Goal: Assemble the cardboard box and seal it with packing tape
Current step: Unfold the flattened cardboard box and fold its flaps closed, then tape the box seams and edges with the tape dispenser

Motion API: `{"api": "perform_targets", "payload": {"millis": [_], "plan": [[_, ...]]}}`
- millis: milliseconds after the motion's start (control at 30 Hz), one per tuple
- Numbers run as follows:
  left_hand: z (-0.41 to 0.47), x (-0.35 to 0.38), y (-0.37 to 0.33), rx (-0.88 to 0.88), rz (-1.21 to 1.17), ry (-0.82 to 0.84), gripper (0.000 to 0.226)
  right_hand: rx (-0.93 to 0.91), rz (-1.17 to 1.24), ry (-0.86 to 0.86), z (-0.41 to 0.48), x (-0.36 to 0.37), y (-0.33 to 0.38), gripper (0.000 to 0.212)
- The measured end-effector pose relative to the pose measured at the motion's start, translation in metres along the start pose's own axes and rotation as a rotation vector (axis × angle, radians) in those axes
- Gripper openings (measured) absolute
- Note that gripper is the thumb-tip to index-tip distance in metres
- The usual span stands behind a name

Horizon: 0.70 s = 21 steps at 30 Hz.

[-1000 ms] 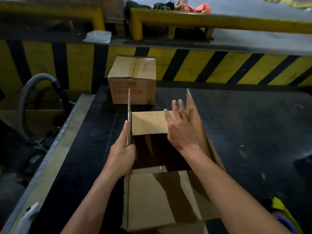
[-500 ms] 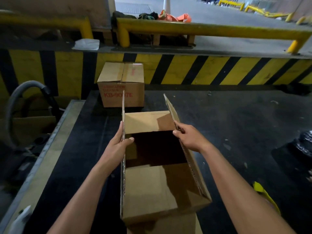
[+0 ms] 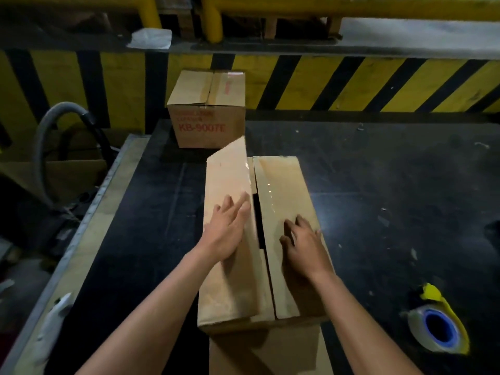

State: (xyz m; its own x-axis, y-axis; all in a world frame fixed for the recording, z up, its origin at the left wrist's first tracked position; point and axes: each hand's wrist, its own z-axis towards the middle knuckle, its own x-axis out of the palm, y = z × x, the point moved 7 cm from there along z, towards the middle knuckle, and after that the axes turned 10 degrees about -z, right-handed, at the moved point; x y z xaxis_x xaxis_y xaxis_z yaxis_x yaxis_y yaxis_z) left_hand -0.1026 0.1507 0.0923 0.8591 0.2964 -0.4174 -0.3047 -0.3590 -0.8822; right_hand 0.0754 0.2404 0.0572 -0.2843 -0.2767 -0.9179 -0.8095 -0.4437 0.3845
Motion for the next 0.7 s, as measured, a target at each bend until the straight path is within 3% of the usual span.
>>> {"api": "perform_targets", "payload": {"millis": [133, 200, 300, 633, 700], "plan": [[0.032, 0.02, 0.031, 0.001, 0.624, 0.147, 0.055, 0.2, 0.157, -0.061, -0.027, -0.004, -0.003, 0.042], [0.049, 0.021, 0.034, 0.028, 0.78, 0.194, 0.059, 0.258, 0.056, 0.044, -0.05, 0.004, 0.007, 0.06], [0.082, 0.015, 0.026, 0.089, 0.837, 0.221, 0.068, 0.264, -0.144, 0.25, -0.086, 0.03, 0.031, 0.093], [0.208, -0.001, -0.002, 0.124, 0.927, 0.219, 0.089, 0.268, -0.239, 0.132, -0.091, 0.046, 0.024, 0.1], [0.223, -0.003, -0.004, 0.147, 0.965, 0.225, 0.095, 0.31, -0.229, 0.11, -0.091, 0.042, 0.016, 0.112]]}}
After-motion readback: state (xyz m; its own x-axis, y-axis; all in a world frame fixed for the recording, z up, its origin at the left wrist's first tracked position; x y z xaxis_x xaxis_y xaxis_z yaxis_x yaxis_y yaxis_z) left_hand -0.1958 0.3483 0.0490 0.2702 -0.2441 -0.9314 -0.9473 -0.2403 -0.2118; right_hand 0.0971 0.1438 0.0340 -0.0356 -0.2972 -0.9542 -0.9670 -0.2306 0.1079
